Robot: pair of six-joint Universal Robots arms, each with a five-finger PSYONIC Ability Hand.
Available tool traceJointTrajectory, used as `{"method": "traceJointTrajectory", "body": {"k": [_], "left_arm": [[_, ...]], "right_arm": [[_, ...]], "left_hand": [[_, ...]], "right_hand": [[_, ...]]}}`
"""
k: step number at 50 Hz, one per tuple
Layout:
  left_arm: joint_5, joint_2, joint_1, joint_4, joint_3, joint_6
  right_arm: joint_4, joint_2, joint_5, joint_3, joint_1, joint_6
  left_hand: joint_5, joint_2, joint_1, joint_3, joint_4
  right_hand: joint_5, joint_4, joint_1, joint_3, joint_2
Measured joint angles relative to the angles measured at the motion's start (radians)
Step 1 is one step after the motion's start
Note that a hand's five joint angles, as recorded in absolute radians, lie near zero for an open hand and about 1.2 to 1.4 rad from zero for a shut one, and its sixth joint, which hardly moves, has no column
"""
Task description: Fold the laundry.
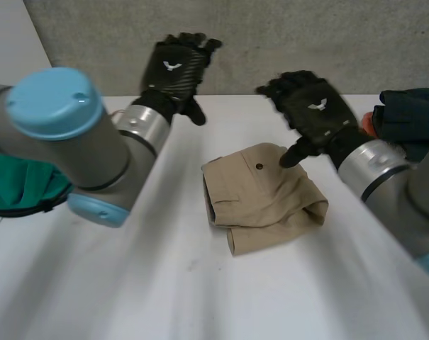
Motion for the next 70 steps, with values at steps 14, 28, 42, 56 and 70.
{"method": "traceJointTrajectory", "body": {"k": [14,28,42,56,70], "left_arm": [[0.006,-0.331,-0.136,-0.306,0.358,-0.063],[-0.173,-0.465,-0.154,-0.49,0.422,-0.081],[-0.168,-0.457,-0.149,-0.597,0.417,-0.013],[-0.018,-0.13,-0.113,-0.447,0.394,-0.01],[0.463,-0.068,-0.036,-0.409,0.384,-0.061]], "right_arm": [[0.494,0.366,0.061,-0.504,-0.081,0.027],[0.701,0.699,-0.066,-0.818,-0.106,-0.108],[0.687,0.652,0.046,-0.781,-0.102,-0.306],[0.133,0.166,0.053,-0.083,-0.092,-0.325],[-0.3,0.111,0.064,0.456,-0.005,-0.307]], "left_hand": [[0.0,0.0,0.0,0.0,0.0],[0.0,0.0,0.0,0.0,0.0],[0.0,0.0,0.0,0.0,0.0],[-0.001,-0.002,0.0,0.0,0.0],[-0.001,-0.002,0.0,0.0,0.0]], "right_hand": [[0.0,0.0,0.0,0.0,0.0],[0.0,0.0,0.0,0.0,0.0],[0.0,0.0,-0.052,0.0,-0.015],[-0.002,0.0,-0.052,0.0,-0.015],[-0.002,0.0,-0.052,-0.001,-0.015]]}}
